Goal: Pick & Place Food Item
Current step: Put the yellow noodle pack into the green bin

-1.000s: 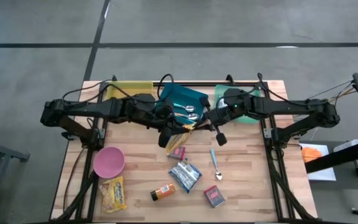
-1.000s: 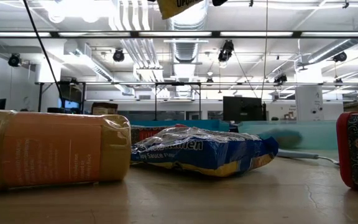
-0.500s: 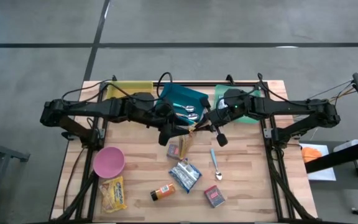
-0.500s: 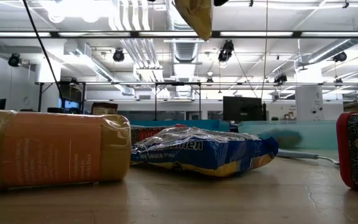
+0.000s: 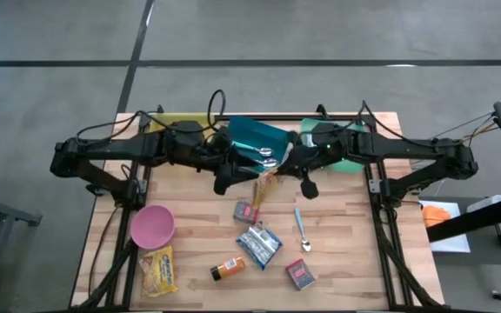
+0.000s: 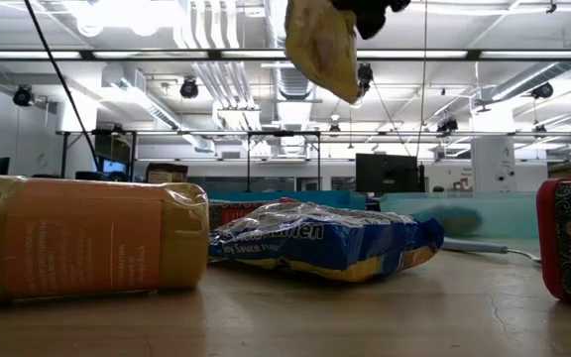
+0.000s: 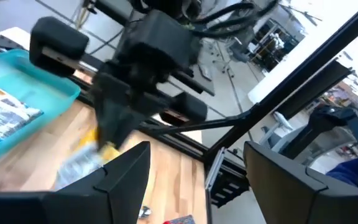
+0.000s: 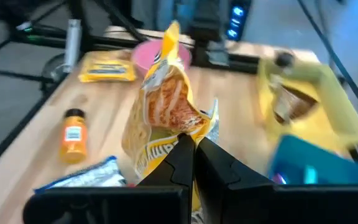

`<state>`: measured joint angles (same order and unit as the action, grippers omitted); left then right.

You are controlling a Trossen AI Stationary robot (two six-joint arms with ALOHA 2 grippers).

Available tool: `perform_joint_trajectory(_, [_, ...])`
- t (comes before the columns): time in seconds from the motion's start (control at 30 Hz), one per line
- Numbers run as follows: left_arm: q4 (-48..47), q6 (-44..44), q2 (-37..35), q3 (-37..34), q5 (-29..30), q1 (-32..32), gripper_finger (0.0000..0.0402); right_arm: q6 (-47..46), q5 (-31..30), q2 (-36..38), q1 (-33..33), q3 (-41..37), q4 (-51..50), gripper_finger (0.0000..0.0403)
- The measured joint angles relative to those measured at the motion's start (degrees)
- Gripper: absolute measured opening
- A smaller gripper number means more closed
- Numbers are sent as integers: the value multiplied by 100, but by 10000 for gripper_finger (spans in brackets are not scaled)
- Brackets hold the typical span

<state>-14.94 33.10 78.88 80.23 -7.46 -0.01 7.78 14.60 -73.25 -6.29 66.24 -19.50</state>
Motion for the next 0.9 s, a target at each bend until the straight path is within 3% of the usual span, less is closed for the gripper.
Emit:
perform_joint_trajectory(0.37, [-980, 45, -435, 0, 944, 0, 263, -802, -182, 571, -1362, 4, -1135, 8])
perform_joint_trajectory(0.67, [-1495, 192, -497, 0, 1008, 0, 263, -1358, -471, 996, -2724, 9, -2104, 8])
perform_joint_trajectory(0.9, [-1849, 11, -495, 0, 1051, -4, 263, -1557, -861, 1051, -3366, 9, -3003, 8])
